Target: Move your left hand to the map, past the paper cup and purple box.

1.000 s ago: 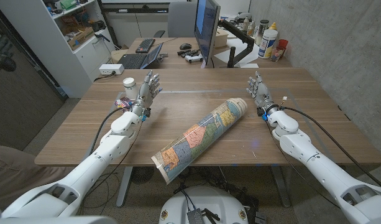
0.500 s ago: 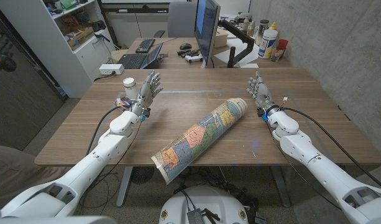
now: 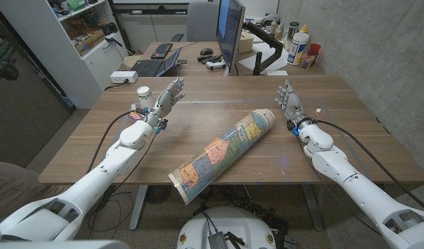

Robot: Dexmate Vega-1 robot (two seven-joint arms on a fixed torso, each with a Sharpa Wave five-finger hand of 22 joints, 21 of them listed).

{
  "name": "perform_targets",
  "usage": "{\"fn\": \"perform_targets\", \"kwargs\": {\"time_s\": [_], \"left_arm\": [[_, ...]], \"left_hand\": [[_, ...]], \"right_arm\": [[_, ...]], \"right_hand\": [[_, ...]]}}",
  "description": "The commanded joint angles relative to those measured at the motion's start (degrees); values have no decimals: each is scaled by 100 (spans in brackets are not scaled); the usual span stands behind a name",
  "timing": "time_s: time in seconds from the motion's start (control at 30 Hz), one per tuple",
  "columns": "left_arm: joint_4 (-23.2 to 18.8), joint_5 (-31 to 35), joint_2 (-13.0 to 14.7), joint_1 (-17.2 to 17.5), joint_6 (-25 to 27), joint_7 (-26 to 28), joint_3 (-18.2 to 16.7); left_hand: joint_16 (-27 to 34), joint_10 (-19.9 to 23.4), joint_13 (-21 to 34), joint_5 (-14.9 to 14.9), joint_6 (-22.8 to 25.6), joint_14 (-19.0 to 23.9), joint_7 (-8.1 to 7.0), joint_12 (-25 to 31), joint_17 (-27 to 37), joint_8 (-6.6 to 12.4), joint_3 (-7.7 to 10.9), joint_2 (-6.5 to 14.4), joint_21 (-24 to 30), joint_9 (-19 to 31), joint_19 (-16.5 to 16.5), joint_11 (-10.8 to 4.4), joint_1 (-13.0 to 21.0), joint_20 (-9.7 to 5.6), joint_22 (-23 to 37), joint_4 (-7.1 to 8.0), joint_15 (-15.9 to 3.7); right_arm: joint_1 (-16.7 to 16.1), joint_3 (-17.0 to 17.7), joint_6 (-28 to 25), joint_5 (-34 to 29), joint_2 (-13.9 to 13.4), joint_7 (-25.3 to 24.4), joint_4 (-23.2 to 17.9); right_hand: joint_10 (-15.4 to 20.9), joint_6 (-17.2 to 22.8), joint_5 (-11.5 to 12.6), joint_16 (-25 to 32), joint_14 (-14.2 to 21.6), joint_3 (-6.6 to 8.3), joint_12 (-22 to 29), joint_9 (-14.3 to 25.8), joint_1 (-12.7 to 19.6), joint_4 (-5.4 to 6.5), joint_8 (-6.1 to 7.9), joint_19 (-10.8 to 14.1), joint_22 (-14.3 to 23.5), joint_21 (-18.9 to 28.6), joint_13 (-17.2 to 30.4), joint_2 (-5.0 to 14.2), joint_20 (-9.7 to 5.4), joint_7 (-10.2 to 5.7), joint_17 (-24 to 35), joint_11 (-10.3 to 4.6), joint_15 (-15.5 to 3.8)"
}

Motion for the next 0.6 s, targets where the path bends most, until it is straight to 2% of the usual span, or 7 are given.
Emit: {"fn": "perform_targets", "kwargs": {"time_s": [0.03, 0.43, 0.5, 0.6], "left_arm": [[-103, 120, 98, 9, -65, -65, 38], [-389, 276, 306, 134, -41, 42, -3], [-502, 320, 364, 185, -13, 98, -19], [-935, 600, 539, 350, 280, 519, -61]], "left_hand": [[15, -20, 24, 38, -24, -35, -16, 2, 17, -2, 5, -15, -21, 19, -23, -47, 68, 13, 8, -35, 3], [18, -37, 24, 49, -34, -62, 1, 6, 16, 3, -10, -55, -18, 18, -28, -29, 115, 43, 7, -82, 32], [19, -59, 24, 52, -49, -67, 3, -1, 16, -1, -14, -65, -15, 18, -22, -24, 125, 45, 6, -92, 39], [57, -70, 24, 62, -99, 7, 30, 9, 17, -8, -44, -128, 15, 18, 49, 8, 178, 129, 6, -150, 174]], "right_arm": [[-61, 33, 7, -5, -31, -64, -75], [-87, 54, 10, 12, -26, -95, -77], [-85, 52, 34, -1, -24, -90, -62], [-87, 53, 29, -1, -25, -97, -66]], "right_hand": [[-20, 15, 29, 18, -59, 1, 31, 9, 47, -3, 40, -11, 21, 14, 12, -5, 11, 48, 21, 53, 14], [-22, 10, 30, 19, -61, -2, 30, 9, 50, -9, 38, -18, 21, 8, 13, -2, 25, 45, 21, 50, 13], [-21, 14, 30, 19, -63, -2, 31, 9, 50, -11, 40, -22, 21, 6, 13, -2, 31, 53, 21, 50, 16], [-21, 12, 31, 17, -70, -4, 31, 9, 51, -13, 39, -32, 21, 1, 13, -1, 42, 48, 21, 59, 15]]}}
